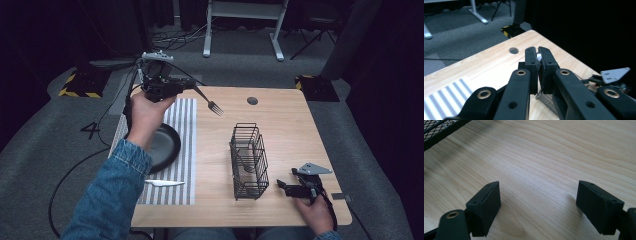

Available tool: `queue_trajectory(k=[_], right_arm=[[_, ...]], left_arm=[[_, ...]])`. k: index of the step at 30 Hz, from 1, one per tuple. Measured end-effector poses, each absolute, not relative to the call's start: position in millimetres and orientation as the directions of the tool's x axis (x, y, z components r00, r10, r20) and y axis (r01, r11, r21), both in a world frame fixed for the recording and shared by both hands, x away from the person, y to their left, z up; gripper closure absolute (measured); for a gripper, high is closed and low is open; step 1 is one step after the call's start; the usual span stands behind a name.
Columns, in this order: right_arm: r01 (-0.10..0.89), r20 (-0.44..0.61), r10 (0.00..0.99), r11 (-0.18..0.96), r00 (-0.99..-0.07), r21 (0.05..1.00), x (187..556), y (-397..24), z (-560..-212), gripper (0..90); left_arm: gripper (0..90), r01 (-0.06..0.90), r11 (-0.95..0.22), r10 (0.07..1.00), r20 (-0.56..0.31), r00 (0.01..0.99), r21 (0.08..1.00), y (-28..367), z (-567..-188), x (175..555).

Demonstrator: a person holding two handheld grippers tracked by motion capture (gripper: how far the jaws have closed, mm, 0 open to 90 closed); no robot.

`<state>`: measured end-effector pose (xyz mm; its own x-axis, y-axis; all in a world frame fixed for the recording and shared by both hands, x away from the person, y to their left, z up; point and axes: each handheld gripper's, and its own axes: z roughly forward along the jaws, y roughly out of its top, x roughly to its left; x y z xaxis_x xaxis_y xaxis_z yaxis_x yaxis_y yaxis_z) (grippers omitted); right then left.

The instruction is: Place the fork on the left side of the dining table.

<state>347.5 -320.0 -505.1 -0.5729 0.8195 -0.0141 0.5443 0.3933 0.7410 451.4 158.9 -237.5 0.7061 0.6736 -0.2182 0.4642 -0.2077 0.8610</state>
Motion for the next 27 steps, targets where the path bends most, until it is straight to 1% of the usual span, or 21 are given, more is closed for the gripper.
queue_trajectory(k=[12,18,27], right_arm=[[0.545,-0.013,0.820,0.392,-0.573,0.741,348,-320,-505,19.7],[0.548,-0.011,0.821,0.390,-0.570,0.740,348,-320,-505,19.7],[0.547,-0.011,0.821,0.390,-0.570,0.741,348,-320,-505,19.7]], left_arm=[[86.6,0.487,-0.157,0.727,-0.233,0.646,0.859,191,-250,483],[86.6,0.518,-0.114,0.751,-0.268,0.604,0.848,205,-267,504],[86.6,0.543,-0.114,0.772,-0.270,0.576,0.832,221,-288,525]])
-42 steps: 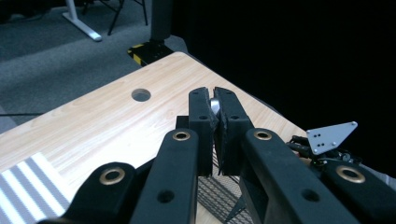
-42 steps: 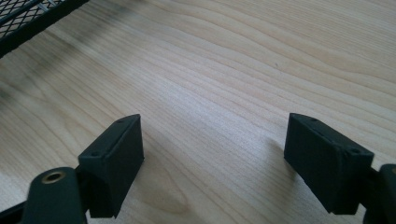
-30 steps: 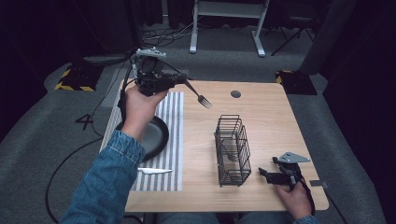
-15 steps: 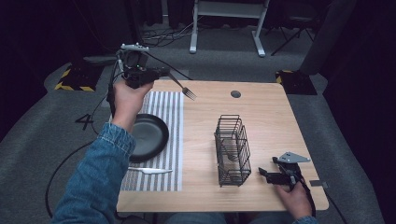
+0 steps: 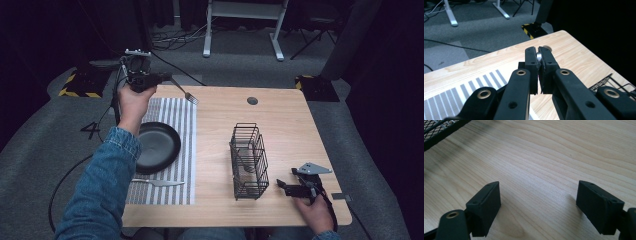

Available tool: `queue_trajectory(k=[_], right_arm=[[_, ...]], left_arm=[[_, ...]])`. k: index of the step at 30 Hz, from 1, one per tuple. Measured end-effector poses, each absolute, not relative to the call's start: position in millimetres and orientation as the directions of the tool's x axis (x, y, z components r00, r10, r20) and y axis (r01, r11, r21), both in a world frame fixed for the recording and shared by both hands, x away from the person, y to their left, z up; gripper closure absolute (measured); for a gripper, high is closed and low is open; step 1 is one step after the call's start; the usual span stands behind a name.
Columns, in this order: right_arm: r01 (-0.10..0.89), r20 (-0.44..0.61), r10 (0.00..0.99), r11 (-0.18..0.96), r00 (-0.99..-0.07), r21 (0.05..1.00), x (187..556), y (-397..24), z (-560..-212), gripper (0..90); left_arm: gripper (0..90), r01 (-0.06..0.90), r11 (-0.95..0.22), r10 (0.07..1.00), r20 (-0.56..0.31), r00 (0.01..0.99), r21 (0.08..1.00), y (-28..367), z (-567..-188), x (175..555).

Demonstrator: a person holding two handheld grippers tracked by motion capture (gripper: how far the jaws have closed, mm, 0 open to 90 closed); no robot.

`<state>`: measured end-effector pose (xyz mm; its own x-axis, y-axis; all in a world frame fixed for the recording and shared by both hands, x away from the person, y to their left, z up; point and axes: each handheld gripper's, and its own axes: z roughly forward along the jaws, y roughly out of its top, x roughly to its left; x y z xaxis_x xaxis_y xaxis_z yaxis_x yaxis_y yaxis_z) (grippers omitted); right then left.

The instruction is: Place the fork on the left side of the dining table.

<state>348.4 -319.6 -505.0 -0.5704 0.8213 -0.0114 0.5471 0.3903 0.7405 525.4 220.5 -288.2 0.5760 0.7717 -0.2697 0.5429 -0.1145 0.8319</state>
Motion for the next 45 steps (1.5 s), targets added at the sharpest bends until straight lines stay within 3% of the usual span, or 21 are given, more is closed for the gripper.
queue_trajectory(k=[22,45], right_arm=[[0.549,-0.010,0.823,0.388,-0.568,0.741,349,-319,-505,19.7],[0.549,-0.011,0.823,0.389,-0.568,0.740,349,-319,-505,19.7]], left_arm=[[86.6,0.637,-0.067,0.837,-0.304,0.455,0.768,256,-337,545],[86.5,0.697,-0.059,0.857,-0.322,0.403,0.715,260,-363,553]])
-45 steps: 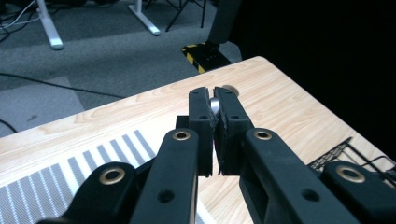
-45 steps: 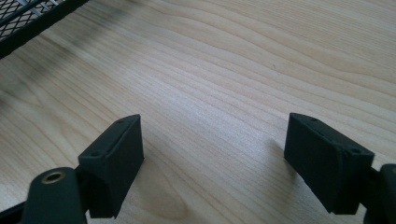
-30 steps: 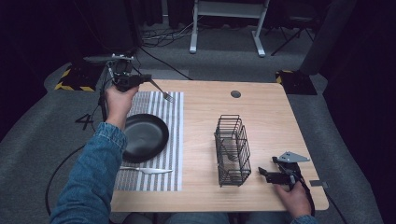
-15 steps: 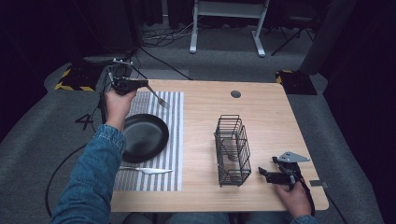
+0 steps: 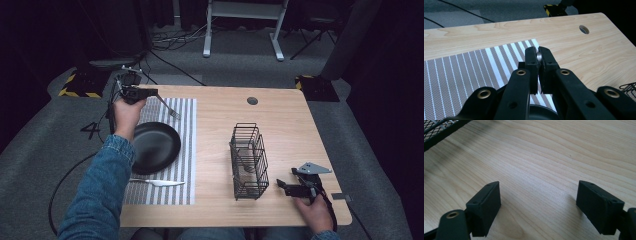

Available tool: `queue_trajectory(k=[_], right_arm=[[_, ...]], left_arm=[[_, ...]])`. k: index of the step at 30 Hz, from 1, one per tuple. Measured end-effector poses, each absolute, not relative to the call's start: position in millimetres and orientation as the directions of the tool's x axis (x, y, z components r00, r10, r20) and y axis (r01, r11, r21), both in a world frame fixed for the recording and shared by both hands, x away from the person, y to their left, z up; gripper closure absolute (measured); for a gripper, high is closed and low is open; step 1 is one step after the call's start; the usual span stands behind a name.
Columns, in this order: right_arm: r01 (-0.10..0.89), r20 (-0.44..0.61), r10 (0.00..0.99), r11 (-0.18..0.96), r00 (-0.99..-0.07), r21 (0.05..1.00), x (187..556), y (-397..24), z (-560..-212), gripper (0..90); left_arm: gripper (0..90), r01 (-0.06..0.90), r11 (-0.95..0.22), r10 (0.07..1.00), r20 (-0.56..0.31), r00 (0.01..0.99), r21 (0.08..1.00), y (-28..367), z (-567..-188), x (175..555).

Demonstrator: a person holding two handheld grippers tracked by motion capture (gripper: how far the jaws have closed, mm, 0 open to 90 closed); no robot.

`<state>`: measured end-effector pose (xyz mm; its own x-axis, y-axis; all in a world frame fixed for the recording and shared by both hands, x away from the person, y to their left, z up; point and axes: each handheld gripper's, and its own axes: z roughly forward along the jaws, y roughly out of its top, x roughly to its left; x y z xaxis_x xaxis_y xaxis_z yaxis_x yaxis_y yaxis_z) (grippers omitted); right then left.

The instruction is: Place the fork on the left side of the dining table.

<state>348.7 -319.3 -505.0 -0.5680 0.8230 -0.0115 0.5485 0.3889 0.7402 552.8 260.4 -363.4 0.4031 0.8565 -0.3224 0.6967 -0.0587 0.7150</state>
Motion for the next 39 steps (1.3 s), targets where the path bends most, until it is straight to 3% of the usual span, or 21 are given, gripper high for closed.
queue_trajectory(k=[14,18,32,39], right_arm=[[0.549,-0.011,0.823,0.389,-0.568,0.740,349,-319,-505,19.7],[0.549,-0.011,0.823,0.388,-0.568,0.740,349,-319,-505,19.7],[0.549,-0.011,0.823,0.389,-0.568,0.740,349,-319,-505,19.7],[0.549,-0.012,0.823,0.389,-0.568,0.740,349,-319,-505,19.7]], left_arm=[[86.4,0.713,-0.028,0.856,-0.352,0.379,0.701,268,-371,558],[86.4,0.716,0.023,0.833,-0.409,0.373,0.698,274,-372,558],[85.4,0.732,0.005,0.855,-0.382,0.350,0.681,272,-375,561],[76.1,0.741,0.022,0.868,-0.380,0.319,0.671,280,-380,564]])
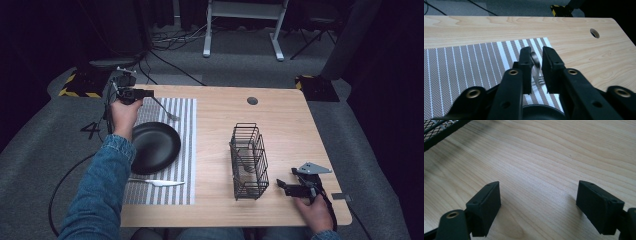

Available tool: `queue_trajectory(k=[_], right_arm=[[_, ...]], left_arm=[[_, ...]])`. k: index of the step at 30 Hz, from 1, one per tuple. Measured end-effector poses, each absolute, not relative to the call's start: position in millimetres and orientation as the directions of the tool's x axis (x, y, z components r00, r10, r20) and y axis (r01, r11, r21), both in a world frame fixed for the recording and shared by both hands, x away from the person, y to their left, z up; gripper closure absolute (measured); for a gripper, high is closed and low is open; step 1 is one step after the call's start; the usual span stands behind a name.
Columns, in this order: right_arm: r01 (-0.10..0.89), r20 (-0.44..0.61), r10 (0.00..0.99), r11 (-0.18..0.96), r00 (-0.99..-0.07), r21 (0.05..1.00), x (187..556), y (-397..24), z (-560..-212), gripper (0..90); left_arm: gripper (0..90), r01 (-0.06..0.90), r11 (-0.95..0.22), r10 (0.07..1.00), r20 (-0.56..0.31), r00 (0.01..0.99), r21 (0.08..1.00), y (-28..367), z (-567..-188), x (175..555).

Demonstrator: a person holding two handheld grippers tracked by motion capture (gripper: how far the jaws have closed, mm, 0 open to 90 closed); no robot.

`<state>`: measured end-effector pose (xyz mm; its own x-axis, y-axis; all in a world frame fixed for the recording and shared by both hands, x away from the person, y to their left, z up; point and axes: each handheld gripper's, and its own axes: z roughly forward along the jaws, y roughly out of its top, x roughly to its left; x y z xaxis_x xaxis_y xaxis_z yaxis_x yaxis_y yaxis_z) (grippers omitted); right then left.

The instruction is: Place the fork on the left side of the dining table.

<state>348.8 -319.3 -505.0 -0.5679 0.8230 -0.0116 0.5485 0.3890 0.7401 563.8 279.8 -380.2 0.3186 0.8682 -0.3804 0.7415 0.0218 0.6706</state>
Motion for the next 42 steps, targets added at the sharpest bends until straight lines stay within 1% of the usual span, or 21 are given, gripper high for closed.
queue_trajectory(k=[3,10,13,15,17,19,30,42], right_arm=[[0.549,-0.011,0.824,0.388,-0.567,0.741,349,-319,-505,19.7],[0.548,-0.012,0.824,0.388,-0.567,0.741,349,-319,-505,19.7],[0.548,-0.012,0.823,0.388,-0.567,0.741,349,-319,-505,19.7],[0.549,-0.011,0.824,0.388,-0.567,0.741,349,-319,-505,19.7],[0.548,-0.012,0.824,0.388,-0.566,0.741,349,-319,-505,19.6],[0.548,-0.013,0.825,0.388,-0.565,0.741,349,-319,-505,19.7],[0.549,-0.013,0.826,0.386,-0.563,0.741,349,-319,-505,19.6],[0.551,-0.012,0.828,0.384,-0.561,0.740,350,-319,-505,19.6]], left_arm=[[72.1,0.740,0.034,0.868,-0.387,0.312,0.672,282,-382,565],[67.4,0.744,0.071,0.857,-0.422,0.296,0.665,288,-387,568],[65.7,0.744,0.073,0.861,-0.419,0.290,0.664,289,-388,569],[65.6,0.745,0.058,0.872,-0.397,0.287,0.665,289,-390,570],[65.6,0.744,0.054,0.873,-0.394,0.289,0.666,290,-391,570],[63.5,0.745,0.055,0.870,-0.397,0.291,0.665,292,-393,570],[62.3,0.773,0.089,0.883,-0.409,0.230,0.628,313,-419,571],[62.2,0.787,0.049,0.892,-0.382,0.243,0.615,308,-428,573]])
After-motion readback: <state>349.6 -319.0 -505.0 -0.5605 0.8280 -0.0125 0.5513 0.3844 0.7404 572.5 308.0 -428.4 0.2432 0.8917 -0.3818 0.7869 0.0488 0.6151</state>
